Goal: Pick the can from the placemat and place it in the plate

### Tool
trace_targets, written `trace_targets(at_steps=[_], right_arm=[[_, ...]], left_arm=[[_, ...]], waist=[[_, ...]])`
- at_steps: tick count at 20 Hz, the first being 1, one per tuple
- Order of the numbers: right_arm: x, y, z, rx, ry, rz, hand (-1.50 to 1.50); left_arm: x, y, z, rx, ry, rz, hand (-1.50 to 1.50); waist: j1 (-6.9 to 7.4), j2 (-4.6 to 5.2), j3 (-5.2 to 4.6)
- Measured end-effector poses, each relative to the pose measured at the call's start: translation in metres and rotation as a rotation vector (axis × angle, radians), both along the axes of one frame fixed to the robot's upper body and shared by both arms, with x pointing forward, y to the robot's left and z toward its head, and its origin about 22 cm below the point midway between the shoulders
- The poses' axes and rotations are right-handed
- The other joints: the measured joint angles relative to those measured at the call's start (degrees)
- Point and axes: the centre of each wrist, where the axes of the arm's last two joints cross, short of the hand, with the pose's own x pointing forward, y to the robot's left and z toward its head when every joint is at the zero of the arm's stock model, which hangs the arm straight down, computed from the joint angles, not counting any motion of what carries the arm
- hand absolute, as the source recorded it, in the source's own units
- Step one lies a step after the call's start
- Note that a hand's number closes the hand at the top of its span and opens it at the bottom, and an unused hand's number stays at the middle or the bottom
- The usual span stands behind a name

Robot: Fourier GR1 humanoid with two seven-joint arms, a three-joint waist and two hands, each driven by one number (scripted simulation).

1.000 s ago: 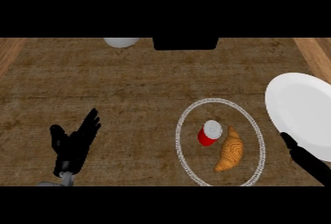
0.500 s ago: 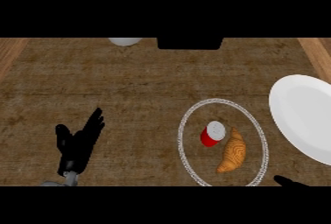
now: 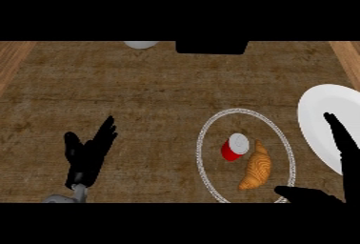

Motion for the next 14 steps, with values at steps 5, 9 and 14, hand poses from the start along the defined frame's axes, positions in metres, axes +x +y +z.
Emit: trace_targets(at_steps=[5, 9, 14], right_arm=[[0.021, 0.033, -0.012, -0.032, 0.03, 0.018, -1.5], [0.033, 0.057, -0.024, -0.019, 0.085, 0.037, -1.5], [0.04, 0.087, -0.036, 0.007, 0.12, 0.065, -1.5]], left_arm=[[0.002, -0.001, 0.001, -0.003, 0.0, 0.007, 0.0], [0.002, -0.001, 0.001, -0.002, -0.001, 0.01, 0.0], [-0.002, 0.002, -0.003, -0.003, 0.001, 0.013, 0.0]], waist=[[-0.3, -0.12, 0.09], [-0.65, -0.17, 0.11], [-1.08, -0.27, 0.17]])
